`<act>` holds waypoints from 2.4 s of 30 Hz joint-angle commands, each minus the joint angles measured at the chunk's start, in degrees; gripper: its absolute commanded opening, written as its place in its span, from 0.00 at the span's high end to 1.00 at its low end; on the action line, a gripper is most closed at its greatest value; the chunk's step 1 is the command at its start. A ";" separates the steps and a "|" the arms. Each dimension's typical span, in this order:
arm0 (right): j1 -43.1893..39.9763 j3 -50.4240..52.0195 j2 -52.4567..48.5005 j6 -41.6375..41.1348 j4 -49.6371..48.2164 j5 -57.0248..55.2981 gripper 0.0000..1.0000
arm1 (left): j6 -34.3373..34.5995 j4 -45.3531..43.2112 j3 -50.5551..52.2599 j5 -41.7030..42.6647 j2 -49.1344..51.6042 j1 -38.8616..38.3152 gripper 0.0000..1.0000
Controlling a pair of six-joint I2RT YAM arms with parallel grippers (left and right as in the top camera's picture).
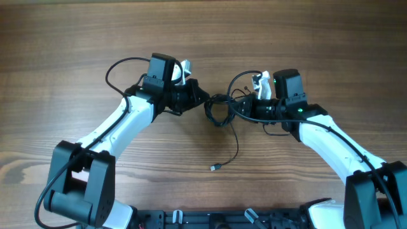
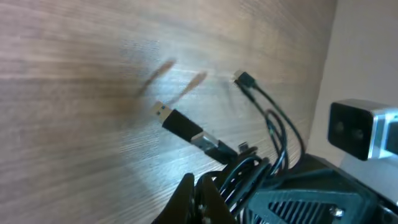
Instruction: Untangle cables
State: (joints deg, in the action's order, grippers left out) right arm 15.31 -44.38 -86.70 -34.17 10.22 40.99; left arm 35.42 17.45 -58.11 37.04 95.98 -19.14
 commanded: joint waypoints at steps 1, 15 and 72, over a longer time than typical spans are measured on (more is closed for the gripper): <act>0.26 -0.13 -0.15 0.96 -0.35 1.05 0.96 | -0.48 3.45 -0.24 -0.48 -0.28 -0.15 0.91; 0.26 -0.13 -0.15 -1.11 -0.20 -2.27 0.96 | 3.19 4.68 -0.26 8.98 -0.31 -0.09 0.96; 0.26 -0.13 -0.15 -18.86 9.09 -22.21 0.96 | 2.73 -12.57 -0.26 16.46 -6.32 -4.37 0.96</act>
State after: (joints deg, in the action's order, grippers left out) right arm 15.97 -46.00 -86.41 -47.77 16.34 29.26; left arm 42.81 4.86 -57.36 48.29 92.66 -19.99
